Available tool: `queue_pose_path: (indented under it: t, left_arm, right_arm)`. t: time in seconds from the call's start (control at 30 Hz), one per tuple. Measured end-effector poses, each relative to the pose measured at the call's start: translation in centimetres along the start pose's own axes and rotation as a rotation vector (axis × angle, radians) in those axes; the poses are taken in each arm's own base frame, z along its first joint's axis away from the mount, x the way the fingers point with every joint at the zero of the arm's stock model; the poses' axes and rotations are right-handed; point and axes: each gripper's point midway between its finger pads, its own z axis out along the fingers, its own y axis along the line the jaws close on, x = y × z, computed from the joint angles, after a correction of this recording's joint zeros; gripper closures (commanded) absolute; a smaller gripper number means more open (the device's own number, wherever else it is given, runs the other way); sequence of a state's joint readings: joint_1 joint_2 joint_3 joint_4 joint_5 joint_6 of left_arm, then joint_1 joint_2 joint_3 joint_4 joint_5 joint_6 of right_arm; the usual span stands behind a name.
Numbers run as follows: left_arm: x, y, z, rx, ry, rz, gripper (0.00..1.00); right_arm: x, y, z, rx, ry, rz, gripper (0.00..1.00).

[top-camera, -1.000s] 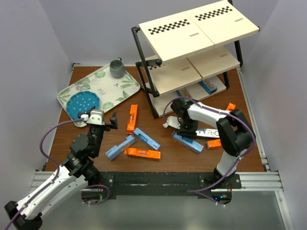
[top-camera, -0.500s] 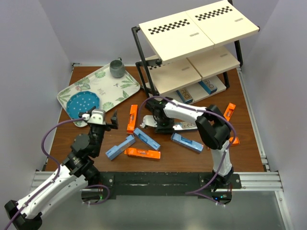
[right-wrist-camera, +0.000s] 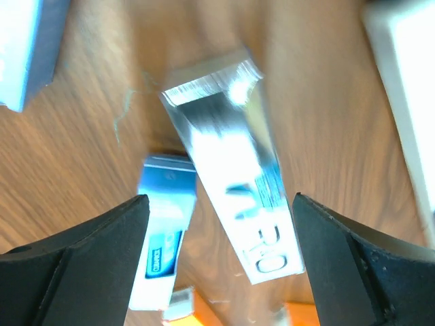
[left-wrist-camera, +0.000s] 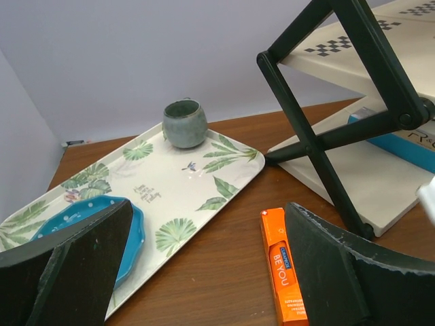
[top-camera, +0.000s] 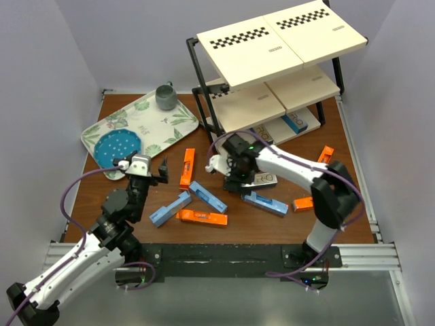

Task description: Place and organize the toothpastes onto the shelf

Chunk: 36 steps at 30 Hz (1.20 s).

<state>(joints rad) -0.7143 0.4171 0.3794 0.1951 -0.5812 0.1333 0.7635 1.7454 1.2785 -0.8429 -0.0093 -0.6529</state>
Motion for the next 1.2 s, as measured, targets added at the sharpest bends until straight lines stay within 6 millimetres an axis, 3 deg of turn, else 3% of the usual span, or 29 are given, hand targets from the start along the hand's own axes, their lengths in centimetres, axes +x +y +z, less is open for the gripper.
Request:
queue_pose_path:
  t: [0.17,0.33,0.53,0.73,0.93,1.2]
  left_arm:
    - [0.1,-0.7,0.1,0.037,0.002,0.005,0.01]
    - [0.7,-2.0,0.4,0.097,0.018,0.021,0.01]
    - [2.2,-6.3,0.6,0.309,0.052,0.067,0.04]
    - [6.5,-12.3,0.5,0.581,0.201,0.141,0.02]
    - [10.3,-18.6,0.0,0.809,0.362,0.232,0.02]
    - [14.2,-23.2,-0.2,0.988,0.429,0.269,0.01]
  right_arm:
    - [3.6,-1.7,-2.3,0.064,-0.200,0.280,0.09]
    - [6.9,-3.4,-3.0,0.121,-0.380,0.546,0.09]
    - [9.5,-4.9,-3.2,0.153,-0.557,0.789,0.09]
    - [8.8,-5.4,-4.6,0.201,-0.721,0.876,0.09]
    - [7.9,-6.4,-8.1,0.316,-0.872,0.877,0.08]
    - [7.8,-6.5,-12.6,0.457,-1.027,0.885,0.02]
